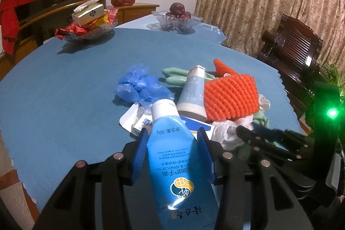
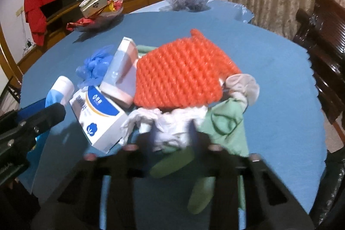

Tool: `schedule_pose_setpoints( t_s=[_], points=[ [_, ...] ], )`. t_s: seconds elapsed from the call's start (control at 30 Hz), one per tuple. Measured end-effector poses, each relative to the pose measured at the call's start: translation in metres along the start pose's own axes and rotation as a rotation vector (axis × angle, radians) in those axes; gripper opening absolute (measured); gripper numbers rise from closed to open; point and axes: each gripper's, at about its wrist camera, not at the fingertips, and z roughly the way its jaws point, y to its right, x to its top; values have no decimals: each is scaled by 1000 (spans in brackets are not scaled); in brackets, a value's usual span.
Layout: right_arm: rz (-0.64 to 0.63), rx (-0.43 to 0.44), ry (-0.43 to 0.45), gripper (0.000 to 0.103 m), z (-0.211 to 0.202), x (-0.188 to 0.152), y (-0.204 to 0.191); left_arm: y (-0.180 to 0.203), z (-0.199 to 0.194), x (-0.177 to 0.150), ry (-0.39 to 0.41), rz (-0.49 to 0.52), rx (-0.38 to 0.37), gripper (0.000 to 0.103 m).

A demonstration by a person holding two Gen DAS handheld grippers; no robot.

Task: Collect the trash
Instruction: 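Grasp the blue toothpaste tube with the left tool while the right tool grasps white tissue, then carry tube and tissue over the bin and open both tools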

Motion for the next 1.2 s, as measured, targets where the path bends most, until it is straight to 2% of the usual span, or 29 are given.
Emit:
schedule_pose_setpoints(
  t_s=[0.13, 0.27, 0.57, 0.8, 1.03, 1.2],
  points=[
    [4, 40, 27, 8, -13, -3, 1, 1, -2, 0, 2, 3, 1, 46],
    [6, 56, 78, 8, -40, -3, 4, 5, -9, 3, 13, 14, -6, 46],
    [25, 28, 141, 8, -98, -13, 20, 29, -28, 8, 35, 49, -51, 46],
    [66, -60, 191, 8, -146, -18, 44, 59, -47, 12, 50, 92, -109, 46],
    [111, -209, 204, 8, -195, -28, 76, 99, -66, 16, 68, 148, -178, 46],
    [146, -308, 212, 8, -232, -43, 103, 144, -75, 15, 65, 197, -244, 46]
  ],
)
